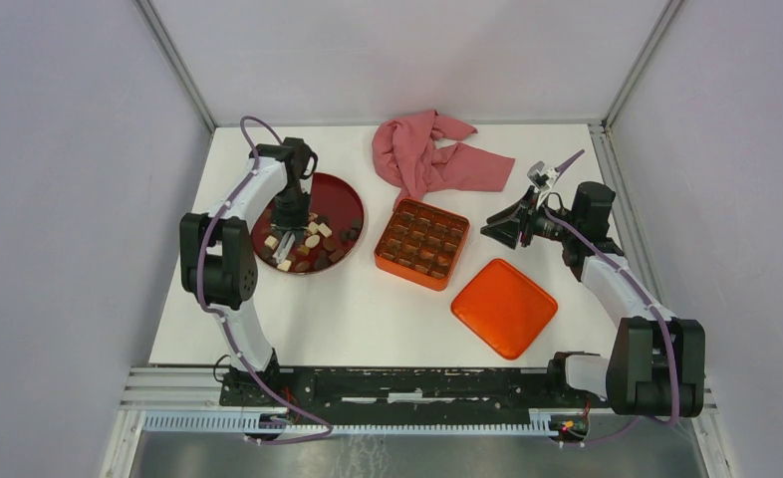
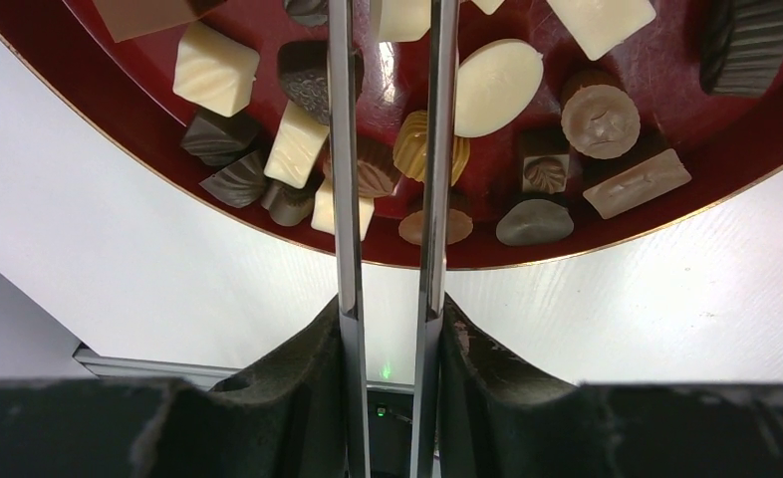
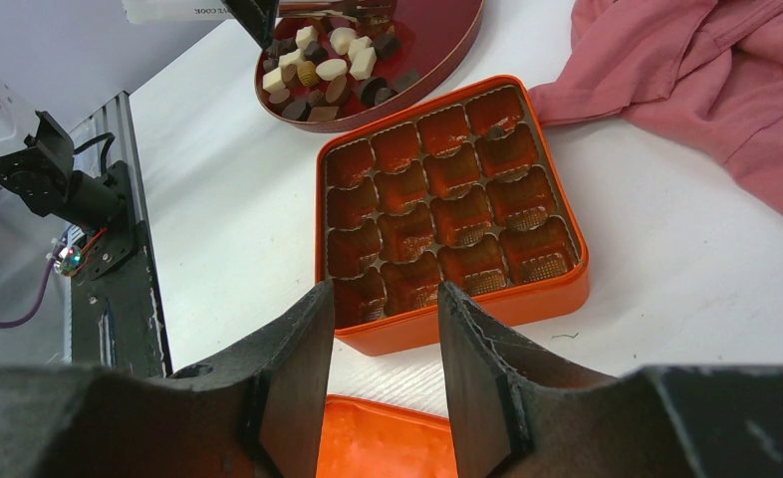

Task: Pack the chocolate
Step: Pick up the fake chocolate from the plate.

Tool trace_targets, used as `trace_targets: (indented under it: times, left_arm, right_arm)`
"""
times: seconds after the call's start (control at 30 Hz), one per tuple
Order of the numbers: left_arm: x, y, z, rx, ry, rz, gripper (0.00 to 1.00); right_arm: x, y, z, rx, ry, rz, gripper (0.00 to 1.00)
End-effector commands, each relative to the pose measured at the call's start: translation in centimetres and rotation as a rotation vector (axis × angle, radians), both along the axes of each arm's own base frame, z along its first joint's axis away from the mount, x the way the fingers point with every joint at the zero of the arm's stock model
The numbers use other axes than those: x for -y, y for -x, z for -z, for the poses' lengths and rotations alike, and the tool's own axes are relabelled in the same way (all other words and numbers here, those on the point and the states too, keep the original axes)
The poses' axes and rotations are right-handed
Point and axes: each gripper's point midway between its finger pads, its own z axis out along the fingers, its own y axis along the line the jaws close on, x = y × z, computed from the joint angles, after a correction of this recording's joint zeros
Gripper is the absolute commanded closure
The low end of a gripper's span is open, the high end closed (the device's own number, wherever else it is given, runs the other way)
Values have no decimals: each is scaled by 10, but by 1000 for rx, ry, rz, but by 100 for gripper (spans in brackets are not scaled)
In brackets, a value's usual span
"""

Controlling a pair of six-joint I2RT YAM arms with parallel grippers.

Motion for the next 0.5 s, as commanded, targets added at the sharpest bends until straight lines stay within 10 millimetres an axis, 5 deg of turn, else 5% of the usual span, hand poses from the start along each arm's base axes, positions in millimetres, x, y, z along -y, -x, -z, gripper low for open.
trace_targets:
  times: [0.0, 0.47]
  left_arm:
    - [5, -7, -17, 84, 36, -41, 98]
    - [4, -24, -37, 192, 37, -40, 98]
  right_arm:
    - [-2, -3, -24, 80, -3, -19, 52]
    - [-2, -4, -23, 80, -1, -19, 52]
